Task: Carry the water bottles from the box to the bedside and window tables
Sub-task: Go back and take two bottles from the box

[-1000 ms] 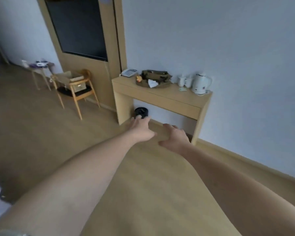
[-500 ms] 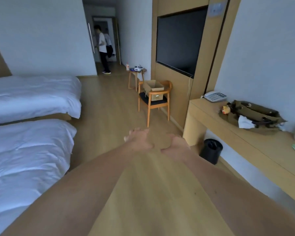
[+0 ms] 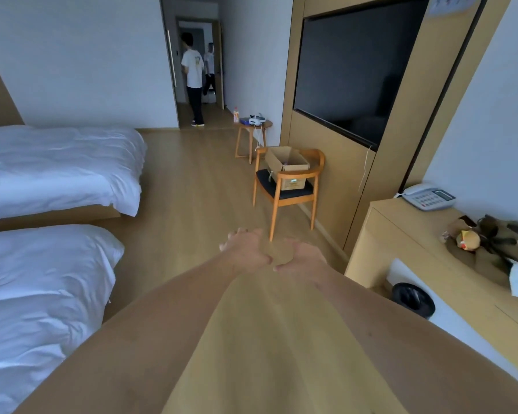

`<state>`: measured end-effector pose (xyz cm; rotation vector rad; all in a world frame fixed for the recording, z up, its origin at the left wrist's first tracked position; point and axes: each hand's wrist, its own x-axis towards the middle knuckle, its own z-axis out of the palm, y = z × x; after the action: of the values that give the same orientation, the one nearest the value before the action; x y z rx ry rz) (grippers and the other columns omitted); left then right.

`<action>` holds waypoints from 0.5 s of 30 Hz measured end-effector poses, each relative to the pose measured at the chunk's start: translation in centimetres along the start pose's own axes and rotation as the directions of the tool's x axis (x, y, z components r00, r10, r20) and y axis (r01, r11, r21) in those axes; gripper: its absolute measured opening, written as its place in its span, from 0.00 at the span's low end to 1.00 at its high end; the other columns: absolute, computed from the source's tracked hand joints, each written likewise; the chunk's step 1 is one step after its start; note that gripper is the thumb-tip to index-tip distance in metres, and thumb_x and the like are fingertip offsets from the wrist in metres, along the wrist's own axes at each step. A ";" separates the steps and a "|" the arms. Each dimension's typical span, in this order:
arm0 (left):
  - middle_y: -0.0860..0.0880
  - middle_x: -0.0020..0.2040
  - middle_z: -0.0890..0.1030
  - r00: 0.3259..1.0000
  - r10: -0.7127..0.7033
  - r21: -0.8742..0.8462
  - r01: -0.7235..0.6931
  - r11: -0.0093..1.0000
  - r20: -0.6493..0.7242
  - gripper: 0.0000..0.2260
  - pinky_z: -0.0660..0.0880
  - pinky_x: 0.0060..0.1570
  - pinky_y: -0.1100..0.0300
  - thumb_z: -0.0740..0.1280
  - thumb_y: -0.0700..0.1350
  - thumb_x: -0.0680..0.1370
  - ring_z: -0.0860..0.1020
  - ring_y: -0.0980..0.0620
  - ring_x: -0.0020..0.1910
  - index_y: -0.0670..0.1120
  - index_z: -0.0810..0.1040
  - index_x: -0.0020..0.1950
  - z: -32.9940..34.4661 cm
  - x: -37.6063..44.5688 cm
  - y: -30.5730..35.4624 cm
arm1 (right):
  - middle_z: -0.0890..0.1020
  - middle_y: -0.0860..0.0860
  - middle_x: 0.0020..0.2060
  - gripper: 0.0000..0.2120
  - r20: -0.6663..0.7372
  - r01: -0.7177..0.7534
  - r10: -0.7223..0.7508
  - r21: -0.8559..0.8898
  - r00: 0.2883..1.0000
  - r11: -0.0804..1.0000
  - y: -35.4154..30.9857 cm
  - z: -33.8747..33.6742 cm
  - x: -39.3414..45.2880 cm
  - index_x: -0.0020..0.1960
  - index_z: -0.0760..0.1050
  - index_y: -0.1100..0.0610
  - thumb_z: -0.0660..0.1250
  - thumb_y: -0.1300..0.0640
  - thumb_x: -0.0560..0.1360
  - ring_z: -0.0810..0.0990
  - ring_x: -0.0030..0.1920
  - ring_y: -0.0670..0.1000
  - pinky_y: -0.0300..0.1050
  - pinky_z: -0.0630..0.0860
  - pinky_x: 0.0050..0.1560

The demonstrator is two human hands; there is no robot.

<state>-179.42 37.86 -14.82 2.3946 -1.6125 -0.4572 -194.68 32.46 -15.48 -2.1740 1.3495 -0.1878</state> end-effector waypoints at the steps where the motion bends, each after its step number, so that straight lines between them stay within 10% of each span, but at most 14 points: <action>1: 0.43 0.68 0.72 1.000 0.002 0.006 -0.002 1.000 0.014 0.34 0.73 0.62 0.42 0.75 0.58 0.70 0.69 0.39 0.69 0.55 0.70 0.74 -0.5 2.4 -0.3 | 0.78 0.49 0.67 0.40 -0.007 -0.011 0.011 0.000 1.000 1.000 -0.7 -0.4 2.5 0.77 0.65 0.46 0.77 0.47 0.68 0.77 0.66 0.53 0.48 0.79 0.61; 15: 0.44 0.73 0.69 0.999 -0.018 0.072 0.016 0.997 0.031 0.35 0.72 0.63 0.42 0.72 0.54 0.74 0.66 0.39 0.73 0.52 0.63 0.79 -5.6 34.7 -7.1 | 0.74 0.52 0.71 0.38 0.028 -0.012 0.011 0.016 1.000 1.000 -4.9 -2.9 35.1 0.78 0.64 0.50 0.76 0.50 0.72 0.72 0.71 0.57 0.54 0.75 0.66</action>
<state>-159.06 8.38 -16.77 2.4672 -1.6494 -0.4497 -175.09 2.80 -16.54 -2.1470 1.3403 -0.1632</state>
